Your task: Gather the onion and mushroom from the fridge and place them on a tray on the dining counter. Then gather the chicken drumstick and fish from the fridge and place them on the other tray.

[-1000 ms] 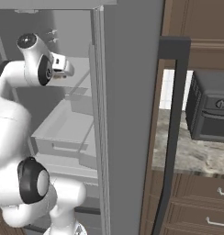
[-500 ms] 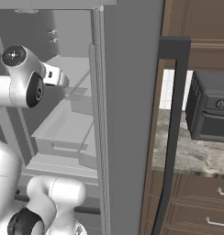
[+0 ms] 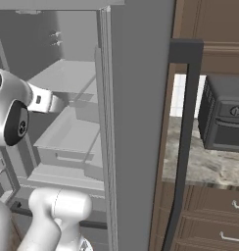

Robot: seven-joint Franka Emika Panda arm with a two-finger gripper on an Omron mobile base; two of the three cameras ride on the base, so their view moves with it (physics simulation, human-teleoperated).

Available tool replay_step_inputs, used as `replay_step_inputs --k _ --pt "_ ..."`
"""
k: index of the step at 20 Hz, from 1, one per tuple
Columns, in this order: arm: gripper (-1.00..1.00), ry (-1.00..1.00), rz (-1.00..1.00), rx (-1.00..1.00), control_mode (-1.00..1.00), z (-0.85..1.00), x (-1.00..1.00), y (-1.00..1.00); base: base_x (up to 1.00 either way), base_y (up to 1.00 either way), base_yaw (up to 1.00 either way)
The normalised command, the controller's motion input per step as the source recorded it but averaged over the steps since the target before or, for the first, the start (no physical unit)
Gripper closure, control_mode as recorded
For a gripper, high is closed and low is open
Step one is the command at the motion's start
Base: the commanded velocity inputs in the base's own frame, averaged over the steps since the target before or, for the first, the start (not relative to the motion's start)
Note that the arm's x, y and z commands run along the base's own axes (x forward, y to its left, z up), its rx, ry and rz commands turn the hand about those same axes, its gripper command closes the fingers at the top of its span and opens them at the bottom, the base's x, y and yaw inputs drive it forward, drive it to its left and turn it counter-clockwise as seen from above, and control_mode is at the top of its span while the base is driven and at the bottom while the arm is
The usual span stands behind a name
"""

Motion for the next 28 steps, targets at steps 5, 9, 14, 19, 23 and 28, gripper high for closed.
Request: replay_step_inputs --k 5,9,14,19,23,28 --pt "1.0 -0.03 -0.02 0.0 -1.0 0.01 -1.0 -0.11 0.0 0.0 0.0" --pt "1.0 -0.02 0.0 0.0 -1.0 -0.09 -0.52 -0.06 0.0 0.0 0.0" --pt "1.0 0.0 0.0 0.0 -1.0 0.0 -0.08 0.0 0.0 0.0 0.0" --pt "1.0 -0.08 -0.01 0.0 1.0 -0.01 -0.35 0.01 -0.35 0.0 -0.03" --pt "1.0 0.0 0.0 0.0 1.0 0.0 0.0 0.0 -0.94 0.02 -0.1" --pt "1.0 0.0 0.0 0.0 1.0 0.0 0.0 0.0 -0.97 0.08 -0.12"
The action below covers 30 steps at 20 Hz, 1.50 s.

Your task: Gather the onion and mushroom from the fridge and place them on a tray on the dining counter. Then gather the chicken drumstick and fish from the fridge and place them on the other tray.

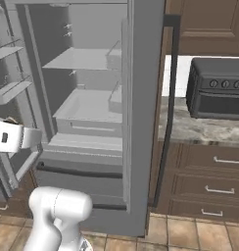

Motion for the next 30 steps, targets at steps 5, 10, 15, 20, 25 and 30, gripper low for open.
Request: replay_step_inputs --k 5,10,15,20,25,30 --pt "1.0 0.0 0.0 0.0 1.0 0.0 0.0 0.0 -1.0 0.09 -0.11" --pt "1.0 0.0 0.0 0.0 1.0 0.0 0.0 0.0 -0.97 0.14 -0.09" --pt "1.0 0.0 0.0 0.0 1.0 0.0 0.0 0.0 -0.98 0.22 -0.09" --pt "1.0 0.0 0.0 0.0 1.0 0.0 0.0 0.0 -1.0 0.21 -0.08" --pt "1.0 0.0 0.0 0.0 1.0 0.0 0.0 0.0 -1.0 0.28 -0.07" --pt "1.0 0.0 0.0 0.0 1.0 0.0 0.0 0.0 -1.0 0.25 -0.07"
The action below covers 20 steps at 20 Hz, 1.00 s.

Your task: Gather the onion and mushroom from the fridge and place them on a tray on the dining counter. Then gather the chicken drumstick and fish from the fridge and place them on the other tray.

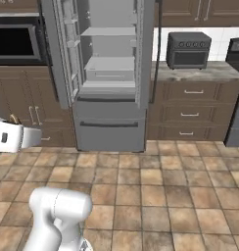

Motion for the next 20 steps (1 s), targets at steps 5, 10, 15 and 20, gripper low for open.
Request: replay_step_inputs --k 5,10,15,20 --pt "1.0 0.0 0.0 0.0 1.0 0.0 0.0 0.0 -1.0 0.26 -0.09" --pt "1.0 0.0 0.0 0.0 1.0 0.0 0.0 0.0 -1.0 0.2 -0.12" --pt "1.0 0.0 0.0 0.0 1.0 0.0 0.0 0.0 -1.0 0.19 -0.13" --pt "1.0 0.0 0.0 0.0 1.0 0.0 0.0 0.0 -1.0 0.1 -0.16"
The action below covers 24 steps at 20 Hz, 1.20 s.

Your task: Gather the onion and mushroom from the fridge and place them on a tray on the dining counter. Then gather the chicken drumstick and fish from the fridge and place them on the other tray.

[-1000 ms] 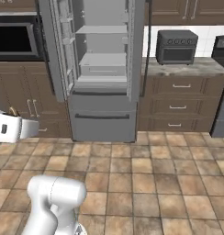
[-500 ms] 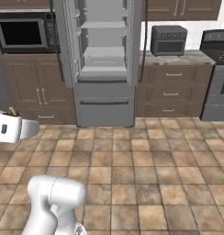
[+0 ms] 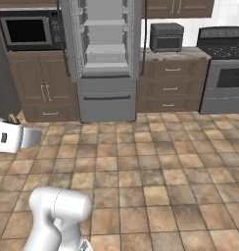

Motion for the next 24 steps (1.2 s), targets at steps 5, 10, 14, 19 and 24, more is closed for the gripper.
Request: replay_step_inputs --k 5,10,14,19,24 --pt "1.0 0.0 0.0 0.0 1.0 0.0 0.0 0.0 -1.0 0.0 -0.16" --pt "1.0 0.0 0.0 0.0 1.0 0.0 0.0 0.0 -1.0 0.0 -0.12" --pt "1.0 0.0 0.0 0.0 1.0 0.0 0.0 0.0 -1.0 -0.2 -0.09" --pt "1.0 0.0 0.0 0.0 1.0 0.0 0.0 0.0 -1.0 -0.65 -0.09" --pt "1.0 0.0 0.0 0.0 1.0 0.0 0.0 0.0 -0.81 -0.87 -0.13"
